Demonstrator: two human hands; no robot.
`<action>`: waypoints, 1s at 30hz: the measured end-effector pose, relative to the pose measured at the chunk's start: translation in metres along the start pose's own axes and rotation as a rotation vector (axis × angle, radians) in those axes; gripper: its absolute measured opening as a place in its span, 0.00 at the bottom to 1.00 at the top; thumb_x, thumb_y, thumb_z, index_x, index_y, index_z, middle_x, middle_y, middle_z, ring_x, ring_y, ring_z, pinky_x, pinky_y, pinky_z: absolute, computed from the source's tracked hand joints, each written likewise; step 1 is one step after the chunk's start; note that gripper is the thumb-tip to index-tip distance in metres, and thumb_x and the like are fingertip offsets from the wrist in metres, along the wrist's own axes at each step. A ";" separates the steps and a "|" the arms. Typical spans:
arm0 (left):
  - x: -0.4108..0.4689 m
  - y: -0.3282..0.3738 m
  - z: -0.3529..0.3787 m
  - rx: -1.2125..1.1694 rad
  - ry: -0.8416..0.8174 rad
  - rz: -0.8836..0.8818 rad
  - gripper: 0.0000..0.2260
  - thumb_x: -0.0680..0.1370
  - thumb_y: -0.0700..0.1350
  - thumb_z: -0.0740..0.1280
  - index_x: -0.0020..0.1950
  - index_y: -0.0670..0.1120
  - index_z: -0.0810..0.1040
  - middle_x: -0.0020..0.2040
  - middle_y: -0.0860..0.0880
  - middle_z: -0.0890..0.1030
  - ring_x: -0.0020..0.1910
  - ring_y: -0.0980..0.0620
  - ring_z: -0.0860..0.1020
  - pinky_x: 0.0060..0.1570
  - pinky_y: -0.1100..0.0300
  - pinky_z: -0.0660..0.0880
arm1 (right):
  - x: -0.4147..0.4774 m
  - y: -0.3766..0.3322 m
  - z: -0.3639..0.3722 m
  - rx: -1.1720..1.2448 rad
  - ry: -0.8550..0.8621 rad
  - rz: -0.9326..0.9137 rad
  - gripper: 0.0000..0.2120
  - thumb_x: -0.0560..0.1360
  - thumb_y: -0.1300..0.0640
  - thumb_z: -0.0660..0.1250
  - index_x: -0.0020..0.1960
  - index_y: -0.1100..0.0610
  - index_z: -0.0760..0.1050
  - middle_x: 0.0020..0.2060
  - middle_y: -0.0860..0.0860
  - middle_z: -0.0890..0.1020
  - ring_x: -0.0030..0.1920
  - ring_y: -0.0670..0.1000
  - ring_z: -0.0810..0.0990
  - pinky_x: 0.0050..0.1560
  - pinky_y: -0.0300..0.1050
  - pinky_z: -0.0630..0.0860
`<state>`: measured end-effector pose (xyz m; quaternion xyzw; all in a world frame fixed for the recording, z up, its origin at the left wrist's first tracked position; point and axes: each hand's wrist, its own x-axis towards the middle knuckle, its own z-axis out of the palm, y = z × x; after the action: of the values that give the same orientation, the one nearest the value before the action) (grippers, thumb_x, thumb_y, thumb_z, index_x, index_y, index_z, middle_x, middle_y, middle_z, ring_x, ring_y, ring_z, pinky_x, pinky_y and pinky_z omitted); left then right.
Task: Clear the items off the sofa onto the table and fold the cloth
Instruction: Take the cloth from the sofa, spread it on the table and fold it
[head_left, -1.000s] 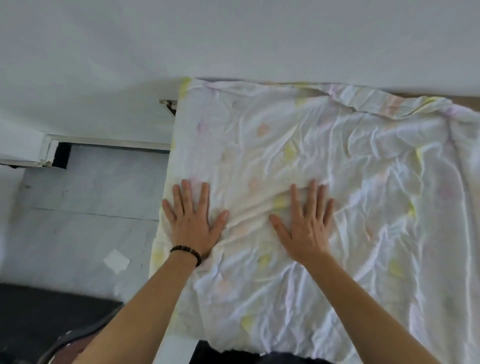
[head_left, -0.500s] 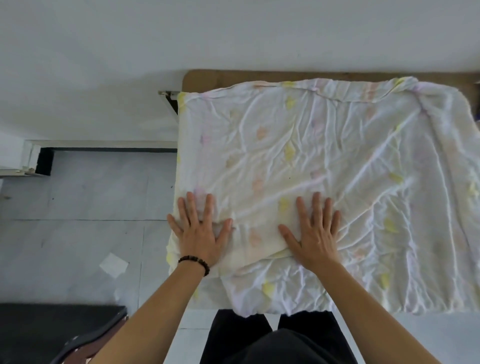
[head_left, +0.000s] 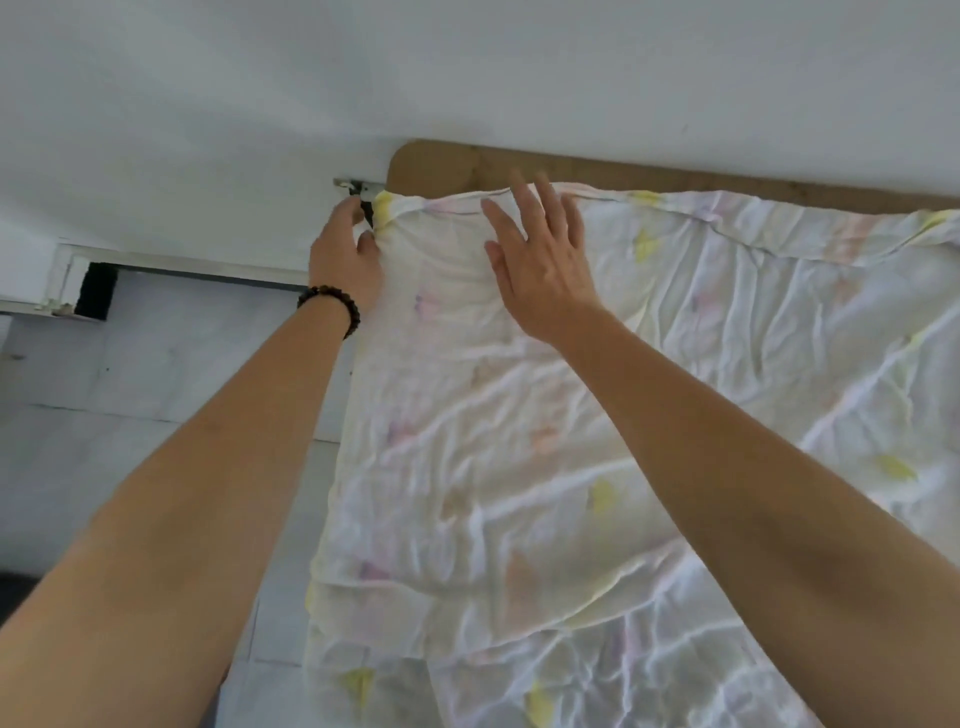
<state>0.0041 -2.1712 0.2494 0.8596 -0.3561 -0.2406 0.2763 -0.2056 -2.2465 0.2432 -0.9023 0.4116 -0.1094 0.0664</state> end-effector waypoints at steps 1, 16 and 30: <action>0.009 -0.002 -0.002 0.005 -0.020 0.015 0.16 0.82 0.40 0.57 0.69 0.45 0.72 0.65 0.46 0.77 0.63 0.48 0.74 0.57 0.65 0.67 | 0.017 0.003 0.004 -0.032 0.043 -0.004 0.19 0.82 0.54 0.58 0.70 0.57 0.73 0.68 0.61 0.74 0.72 0.65 0.69 0.71 0.63 0.64; 0.033 -0.022 -0.013 -0.039 -0.167 0.075 0.11 0.78 0.39 0.65 0.59 0.44 0.80 0.50 0.46 0.83 0.47 0.49 0.81 0.51 0.54 0.79 | 0.063 0.031 -0.001 0.120 -0.004 0.108 0.16 0.79 0.53 0.64 0.66 0.56 0.73 0.57 0.58 0.77 0.57 0.60 0.75 0.55 0.54 0.70; 0.077 0.023 -0.020 -0.149 0.019 -0.004 0.24 0.76 0.47 0.67 0.72 0.47 0.67 0.70 0.48 0.65 0.60 0.53 0.74 0.62 0.64 0.71 | 0.072 0.027 -0.011 0.244 0.189 0.164 0.17 0.75 0.56 0.64 0.62 0.59 0.75 0.59 0.60 0.75 0.58 0.60 0.75 0.58 0.52 0.72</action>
<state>0.0536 -2.2366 0.2623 0.8397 -0.3325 -0.2588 0.3426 -0.1819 -2.3189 0.2581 -0.8365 0.4720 -0.2374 0.1452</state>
